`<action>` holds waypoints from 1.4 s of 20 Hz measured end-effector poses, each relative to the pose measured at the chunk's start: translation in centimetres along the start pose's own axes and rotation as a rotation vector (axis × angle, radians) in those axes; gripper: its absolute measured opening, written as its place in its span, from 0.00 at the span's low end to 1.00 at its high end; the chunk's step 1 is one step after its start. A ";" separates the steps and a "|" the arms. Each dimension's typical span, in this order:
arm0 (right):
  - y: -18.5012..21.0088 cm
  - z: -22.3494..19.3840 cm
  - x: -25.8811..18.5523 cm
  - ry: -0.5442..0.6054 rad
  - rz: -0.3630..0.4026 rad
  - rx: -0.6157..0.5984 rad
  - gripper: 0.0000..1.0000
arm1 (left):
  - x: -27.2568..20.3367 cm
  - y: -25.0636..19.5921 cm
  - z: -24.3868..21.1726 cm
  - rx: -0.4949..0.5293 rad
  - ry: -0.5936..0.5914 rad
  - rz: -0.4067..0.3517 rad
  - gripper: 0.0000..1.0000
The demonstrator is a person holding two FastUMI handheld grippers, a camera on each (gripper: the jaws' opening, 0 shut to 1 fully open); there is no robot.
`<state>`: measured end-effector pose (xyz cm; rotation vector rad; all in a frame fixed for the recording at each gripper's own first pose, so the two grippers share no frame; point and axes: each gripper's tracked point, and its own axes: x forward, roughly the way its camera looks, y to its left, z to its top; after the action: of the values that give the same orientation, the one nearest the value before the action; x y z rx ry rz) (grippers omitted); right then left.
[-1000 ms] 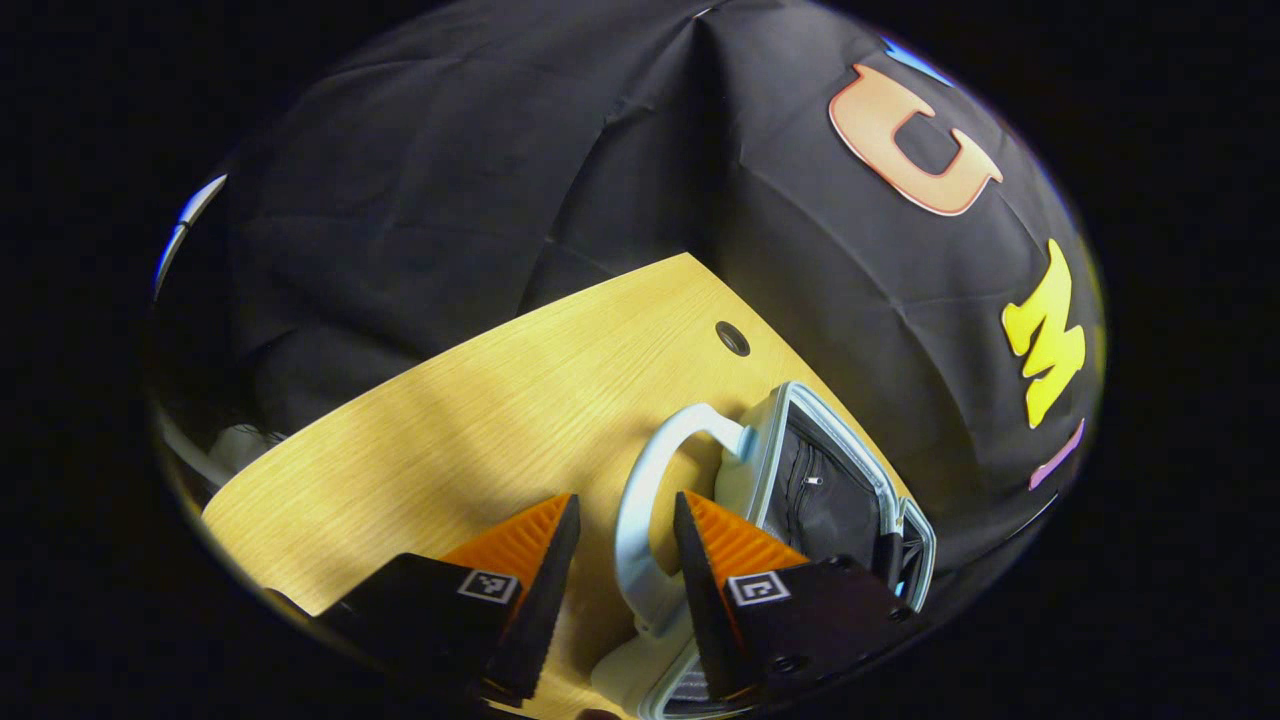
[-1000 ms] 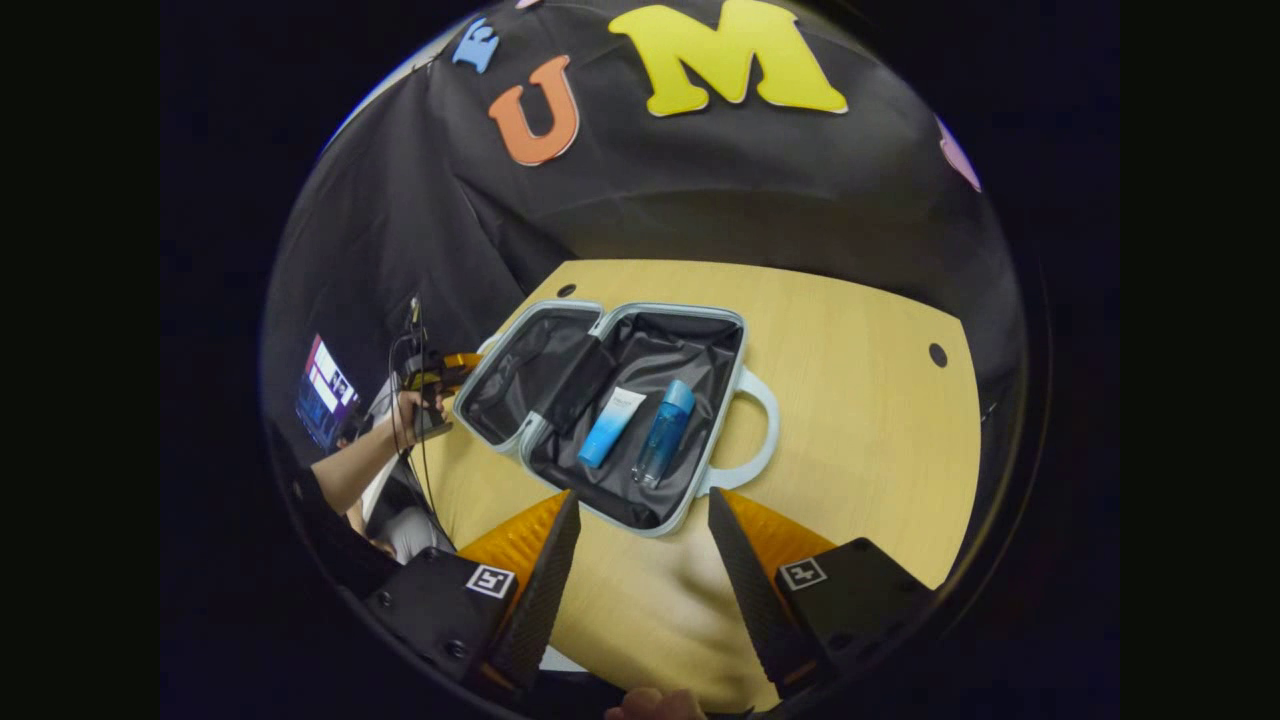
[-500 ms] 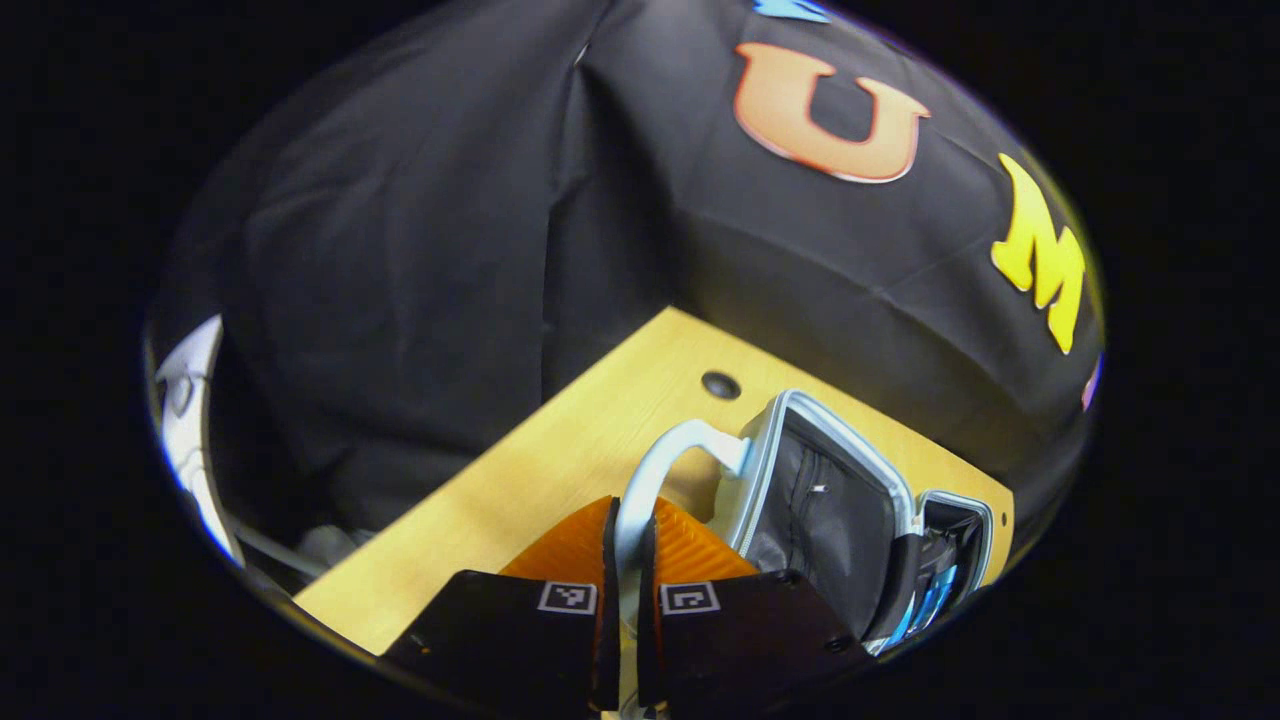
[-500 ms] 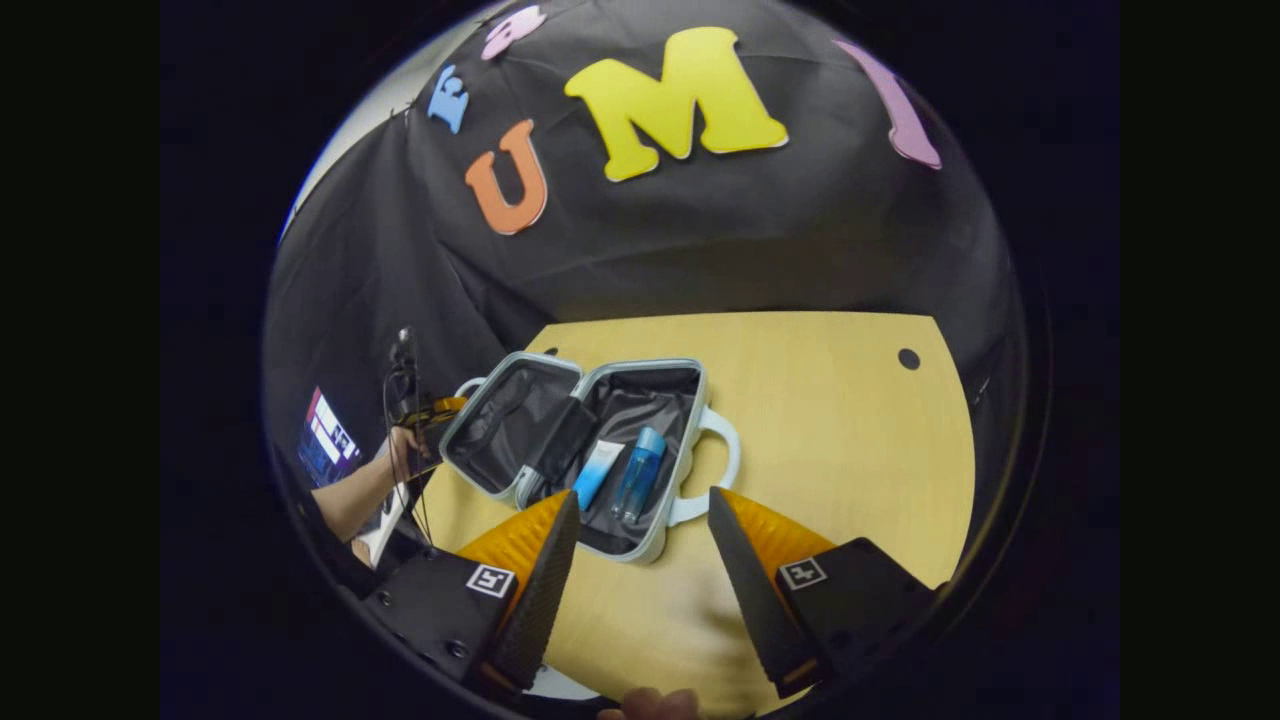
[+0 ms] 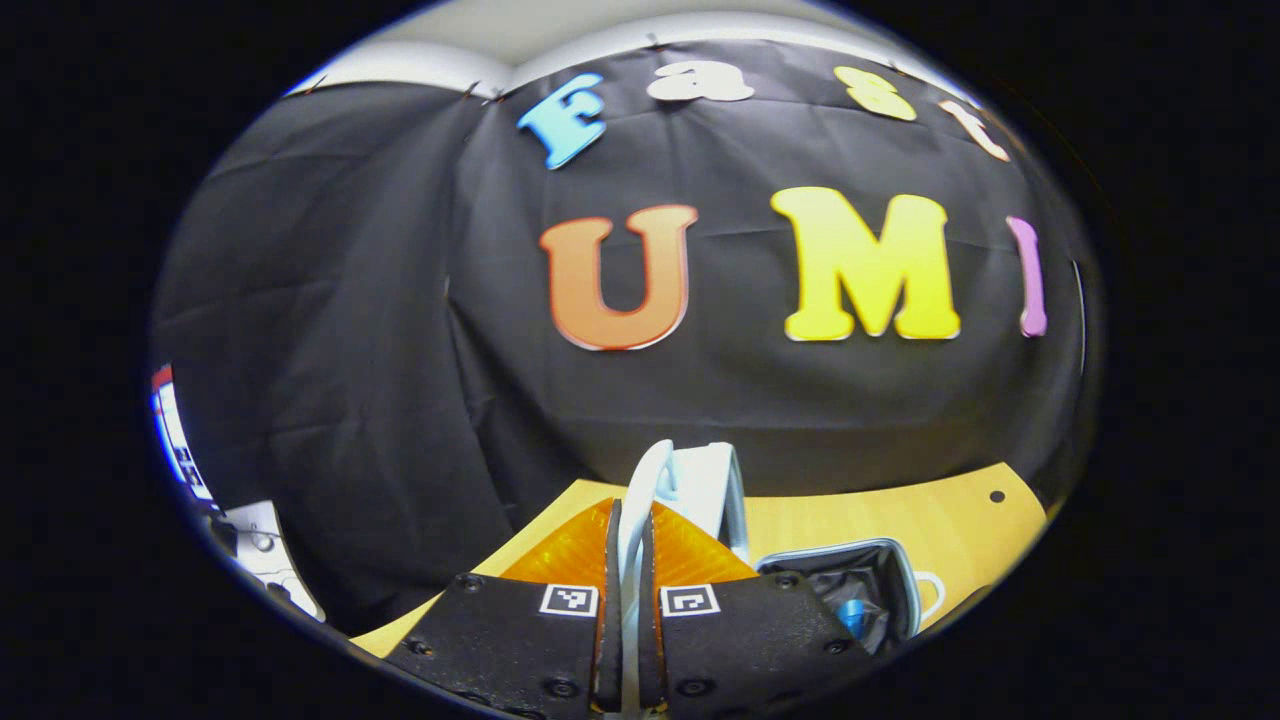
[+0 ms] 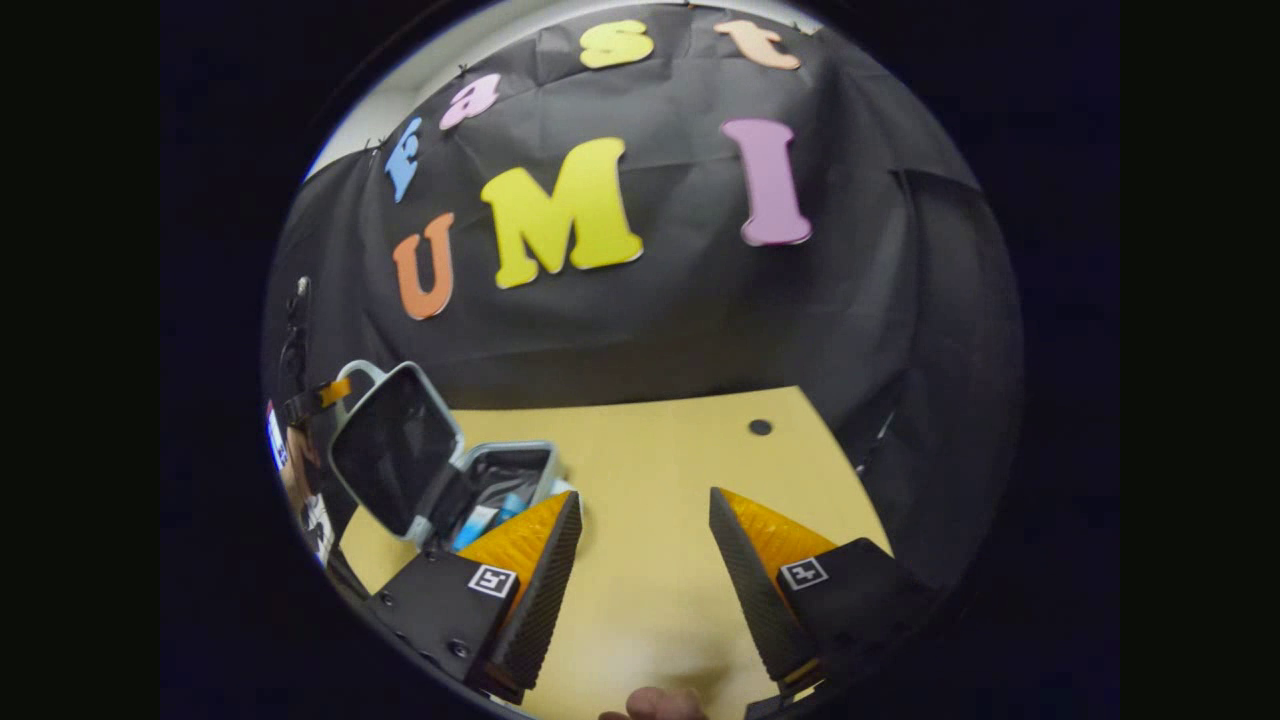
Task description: First open the suitcase, pack the skin care products into it, and then close the suitcase.
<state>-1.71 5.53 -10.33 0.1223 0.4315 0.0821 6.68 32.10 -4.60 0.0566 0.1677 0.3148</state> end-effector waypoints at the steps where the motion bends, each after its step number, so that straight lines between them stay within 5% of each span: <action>1: -1.0 0.4 -0.9 -0.018 -0.017 0.000 0.77 | -0.7 -2.0 0.4 0.019 -0.017 -0.008 0.09; 4: -4.6 1.0 -3.2 -0.069 -0.085 -0.030 0.78 | -2.5 -7.3 0.3 0.037 -0.039 -0.029 0.09; 14: -10.9 1.0 -8.0 -0.064 -0.223 -0.110 0.77 | -3.7 -24.2 -7.2 0.086 0.030 -0.291 0.08; 17: -12.4 1.1 -8.7 -0.060 -0.269 -0.120 0.72 | -3.4 -27.2 -9.9 0.100 0.072 -0.335 0.09; 21: -13.4 0.6 -9.1 -0.034 -0.298 -0.123 0.77 | -3.2 -29.6 -13.4 0.112 0.127 -0.365 0.09; 28: -13.5 -0.3 -8.3 0.008 -0.277 -0.122 0.76 | -3.4 -31.3 -17.2 0.180 0.159 -0.373 0.09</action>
<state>-8.58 -8.68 -9.01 -0.0584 0.4463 -0.1632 10.03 1.81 -23.57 0.1762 0.3585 -0.0690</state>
